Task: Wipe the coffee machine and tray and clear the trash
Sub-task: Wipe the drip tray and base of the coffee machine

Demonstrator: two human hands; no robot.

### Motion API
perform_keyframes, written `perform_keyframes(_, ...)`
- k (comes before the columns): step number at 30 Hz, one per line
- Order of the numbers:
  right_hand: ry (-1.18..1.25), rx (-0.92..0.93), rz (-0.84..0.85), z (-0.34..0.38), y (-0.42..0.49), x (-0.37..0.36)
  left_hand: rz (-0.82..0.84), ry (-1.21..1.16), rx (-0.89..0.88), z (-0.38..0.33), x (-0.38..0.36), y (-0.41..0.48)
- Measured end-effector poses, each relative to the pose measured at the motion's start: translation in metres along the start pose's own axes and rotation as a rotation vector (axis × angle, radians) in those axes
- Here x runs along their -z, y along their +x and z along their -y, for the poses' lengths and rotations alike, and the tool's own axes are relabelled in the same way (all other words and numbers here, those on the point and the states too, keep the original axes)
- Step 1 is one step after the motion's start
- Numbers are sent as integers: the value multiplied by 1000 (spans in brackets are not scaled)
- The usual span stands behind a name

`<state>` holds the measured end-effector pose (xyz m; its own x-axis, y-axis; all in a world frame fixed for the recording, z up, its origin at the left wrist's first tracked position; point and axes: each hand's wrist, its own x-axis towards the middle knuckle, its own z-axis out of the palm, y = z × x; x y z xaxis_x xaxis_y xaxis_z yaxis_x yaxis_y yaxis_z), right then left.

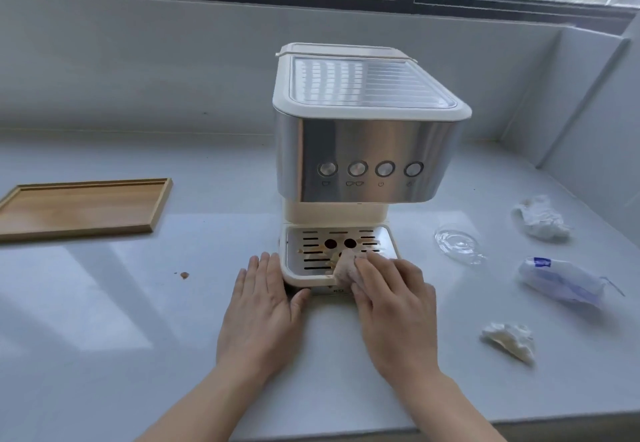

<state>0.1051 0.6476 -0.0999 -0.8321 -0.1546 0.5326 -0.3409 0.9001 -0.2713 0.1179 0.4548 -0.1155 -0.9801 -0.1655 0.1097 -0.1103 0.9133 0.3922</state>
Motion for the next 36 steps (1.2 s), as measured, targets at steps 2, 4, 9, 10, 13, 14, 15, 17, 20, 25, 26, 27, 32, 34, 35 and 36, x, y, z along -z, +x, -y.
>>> perform_keyframes(2, -6, 70, -6, -15, -4, 1, 10, 2, 0, -1, 1, 0)
perform_keyframes(4, 74, -13, -35, -31, 1, 5, 11, -9, 2, -1, 2, 0)
perform_keyframes(9, -30, -62, 68, 2, 19, 1, 21, 15, 5, -3, 2, 1)
perform_keyframes(10, -66, -4, 98, 14, 17, -2, 27, 15, 6, -4, 3, 0)
perform_keyframes(13, -58, 124, 103, 21, 12, -1, 38, -2, 6, -5, 6, -1)
perform_keyframes(14, -50, 143, 101, 15, 12, 2, 40, -1, 8, -4, 7, -1)
perform_keyframes(15, -50, 147, 111, 7, 11, 5, 42, 6, 8, -4, 7, -1)
perform_keyframes(17, -38, 93, 150, -9, 12, 13, 33, 17, 3, -4, 6, -1)
perform_keyframes(20, -21, -9, 196, -8, 28, 15, 26, 11, 1, -4, 5, 0)
perform_keyframes(25, -4, 146, 294, 26, 32, 8, 23, -20, -4, -3, 6, -2)
perform_keyframes(26, 1, 166, 293, 20, 29, 10, 24, -22, -4, -3, 6, -2)
perform_keyframes(27, -1, 168, 275, 11, 26, 14, 23, -21, -4, -3, 5, -3)
perform_keyframes(32, 54, -51, 213, -39, 36, 21, 5, -27, -6, -2, 3, -1)
perform_keyframes(34, 45, -129, 262, -34, 54, 14, 2, -25, -12, -2, 3, -1)
perform_keyframes(35, 13, -150, 275, -28, 62, 12, 1, -24, -12, -2, 3, -1)
perform_keyframes(36, -21, -155, 271, -23, 67, 11, 2, -24, -10, -2, 3, -1)
